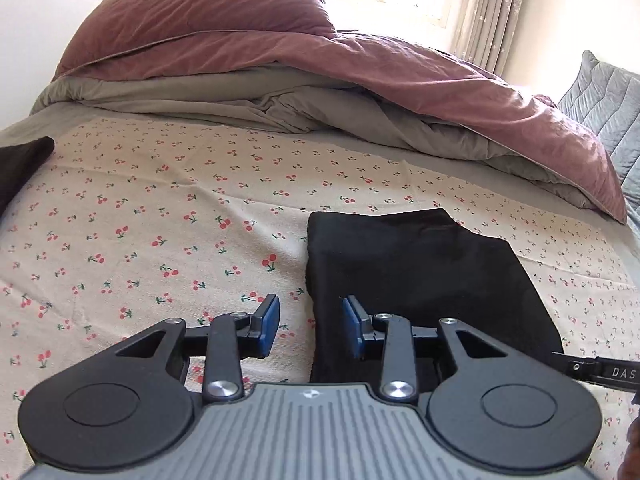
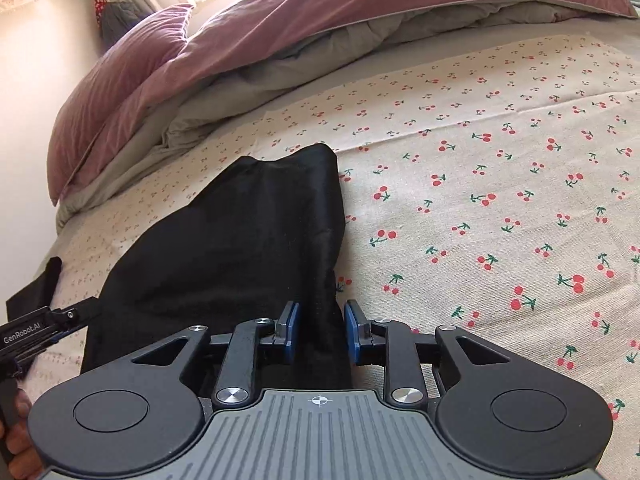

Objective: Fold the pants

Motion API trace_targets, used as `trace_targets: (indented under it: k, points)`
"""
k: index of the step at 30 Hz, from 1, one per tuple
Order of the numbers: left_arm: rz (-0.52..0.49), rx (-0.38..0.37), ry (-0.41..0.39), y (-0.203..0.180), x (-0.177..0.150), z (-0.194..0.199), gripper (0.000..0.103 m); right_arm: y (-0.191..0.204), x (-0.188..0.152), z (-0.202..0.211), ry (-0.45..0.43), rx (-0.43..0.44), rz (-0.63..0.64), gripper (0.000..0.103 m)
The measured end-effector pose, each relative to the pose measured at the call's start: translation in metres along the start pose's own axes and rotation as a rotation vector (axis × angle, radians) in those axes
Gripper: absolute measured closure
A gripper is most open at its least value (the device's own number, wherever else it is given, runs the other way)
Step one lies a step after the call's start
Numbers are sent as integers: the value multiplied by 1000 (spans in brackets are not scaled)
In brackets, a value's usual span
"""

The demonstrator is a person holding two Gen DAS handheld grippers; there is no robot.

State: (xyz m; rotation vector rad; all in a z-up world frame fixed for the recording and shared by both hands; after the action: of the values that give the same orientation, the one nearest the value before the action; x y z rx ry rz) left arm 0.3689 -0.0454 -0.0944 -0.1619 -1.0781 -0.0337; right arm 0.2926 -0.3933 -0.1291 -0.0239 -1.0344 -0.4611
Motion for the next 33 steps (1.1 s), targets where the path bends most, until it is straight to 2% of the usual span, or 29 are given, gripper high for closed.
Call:
trace_targets:
  k: [3, 5, 8, 10, 11, 14, 15, 18, 20, 22, 25, 29, 33]
  points:
    - [7, -35, -17, 1, -3, 18, 62, 6, 7, 19, -59, -5, 69, 77]
    - [11, -88, -11, -5, -8, 28, 62, 11, 8, 28, -75, 45, 80, 77]
    - [-36, -141, -44, -24, -18, 45, 62, 24, -1, 35, -68, 79, 124, 78]
    - [-41, -194, -18, -35, -27, 48, 62, 32, -10, 33, -47, 55, 161, 78]
    - [-46, -194, 0, -38, -31, 46, 62, 33, -14, 31, -32, 53, 167, 78]
    - [-143, -111, 66, -44, -50, 26, 65, 30, -29, 21, 36, 28, 168, 78]
    - [-170, -92, 72, -44, -55, 21, 66, 29, -36, 17, 60, 24, 171, 79]
    - [-212, -80, 59, -45, -57, 19, 65, 36, -42, 23, 54, 12, 225, 79]
    - [-196, -82, 61, -43, -53, 21, 65, 39, -42, 29, 65, 18, 237, 79]
    - [-136, -89, 77, -35, -48, 22, 65, 40, -42, 37, 70, 25, 228, 72]
    - [-71, -69, 95, -29, -43, 28, 65, 40, -42, 48, 77, 19, 213, 70]
    - [-72, 7, 104, -26, -42, 49, 55, 45, -44, 68, 82, 7, 254, 70]
    - [-53, 19, 82, -20, -40, 74, 49, 47, -41, 96, 44, 40, 258, 68]
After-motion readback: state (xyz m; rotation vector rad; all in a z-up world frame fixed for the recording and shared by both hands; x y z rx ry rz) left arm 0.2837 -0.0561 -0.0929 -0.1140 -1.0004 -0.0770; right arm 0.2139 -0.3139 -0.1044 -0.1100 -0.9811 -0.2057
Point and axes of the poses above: each gripper's, at about its wrist camera, not at the fingertips, and z roughly against the way its jaws point, y to its left, x to its top, the point moved 2 cm from there along -z, roughly the way its jaws point, and after that the axes turned 13 degrees about -y, right-handed, at the moved point
